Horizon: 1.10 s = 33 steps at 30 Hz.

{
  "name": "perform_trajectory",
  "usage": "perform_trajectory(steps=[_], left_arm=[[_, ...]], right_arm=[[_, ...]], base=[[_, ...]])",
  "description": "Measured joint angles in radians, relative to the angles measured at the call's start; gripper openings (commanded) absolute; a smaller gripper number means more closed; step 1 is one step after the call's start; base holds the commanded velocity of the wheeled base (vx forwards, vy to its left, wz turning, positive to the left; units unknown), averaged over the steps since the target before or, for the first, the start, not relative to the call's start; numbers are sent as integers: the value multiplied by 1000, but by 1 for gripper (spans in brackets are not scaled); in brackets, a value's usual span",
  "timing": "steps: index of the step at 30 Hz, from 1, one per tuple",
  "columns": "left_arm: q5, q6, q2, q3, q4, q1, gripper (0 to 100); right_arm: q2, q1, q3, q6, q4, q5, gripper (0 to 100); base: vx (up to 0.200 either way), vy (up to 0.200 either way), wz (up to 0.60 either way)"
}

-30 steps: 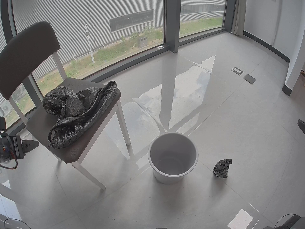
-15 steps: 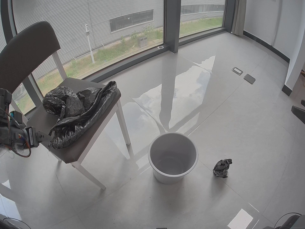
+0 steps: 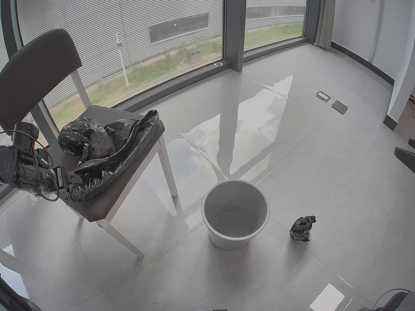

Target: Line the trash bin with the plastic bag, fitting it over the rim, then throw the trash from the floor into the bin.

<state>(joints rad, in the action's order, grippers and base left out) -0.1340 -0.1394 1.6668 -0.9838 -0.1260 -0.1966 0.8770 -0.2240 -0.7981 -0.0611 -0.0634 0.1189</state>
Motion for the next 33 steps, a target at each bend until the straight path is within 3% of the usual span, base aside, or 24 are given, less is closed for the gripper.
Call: perform_trajectory(steps=[5, 6, 18, 28, 33], left_arm=[[-17, -1, 56, -12, 34, -17, 100], [-20, -1, 64, -14, 37, -18, 0], [-35, -8, 110, -26, 40, -12, 0], [-45, -12, 55, -40, 34, 19, 0], [-46, -10, -27, -58, 30, 67, 0]], right_arm=[[0, 1, 0, 0, 0, -44, 100], [0, 0, 0, 0, 0, -51, 100], [-1, -2, 11, 33, 5, -49, 100], [60, -3, -2, 216, 0, -59, 100], [152, -4, -41, 355, -5, -111, 100]], base=[[0, 0, 0], [0, 0, 0], [0, 0, 0], [0, 0, 0], [0, 0, 0]])
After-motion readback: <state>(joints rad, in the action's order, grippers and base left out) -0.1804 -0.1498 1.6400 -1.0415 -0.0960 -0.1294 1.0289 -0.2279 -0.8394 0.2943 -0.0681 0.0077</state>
